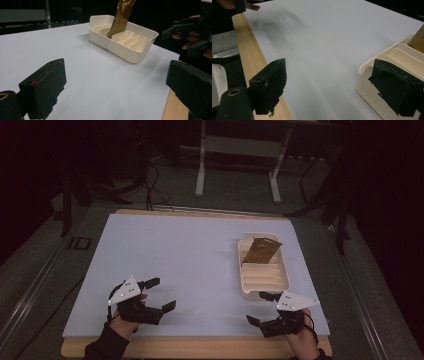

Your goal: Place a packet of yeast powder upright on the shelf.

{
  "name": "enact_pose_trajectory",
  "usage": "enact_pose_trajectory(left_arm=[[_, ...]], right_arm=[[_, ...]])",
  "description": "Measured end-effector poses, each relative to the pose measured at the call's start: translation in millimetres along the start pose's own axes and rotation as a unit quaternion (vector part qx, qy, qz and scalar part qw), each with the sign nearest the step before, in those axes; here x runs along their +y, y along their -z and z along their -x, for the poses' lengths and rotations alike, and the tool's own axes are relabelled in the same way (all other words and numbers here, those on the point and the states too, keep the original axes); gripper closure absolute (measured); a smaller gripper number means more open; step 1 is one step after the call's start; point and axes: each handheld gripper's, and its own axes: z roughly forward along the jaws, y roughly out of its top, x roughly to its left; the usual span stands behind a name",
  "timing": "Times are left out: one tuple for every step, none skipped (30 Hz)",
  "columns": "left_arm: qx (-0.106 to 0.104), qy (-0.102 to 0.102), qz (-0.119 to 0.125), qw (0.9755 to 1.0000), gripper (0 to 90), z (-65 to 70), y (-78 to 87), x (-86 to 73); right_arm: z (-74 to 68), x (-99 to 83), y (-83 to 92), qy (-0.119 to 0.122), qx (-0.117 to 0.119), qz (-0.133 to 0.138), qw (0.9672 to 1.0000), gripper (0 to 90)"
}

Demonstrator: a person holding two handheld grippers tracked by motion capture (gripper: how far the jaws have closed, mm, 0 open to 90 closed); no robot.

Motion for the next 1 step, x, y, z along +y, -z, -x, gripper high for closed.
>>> enact_pose_trajectory(left_arm=[[-0.001,0.000,0.000,1.0000,3.7,0.1,0.0,0.1]], right_arm=[[0.1,0.0,0.1,0.000,0.001,0.001,1.0000,13.2]])
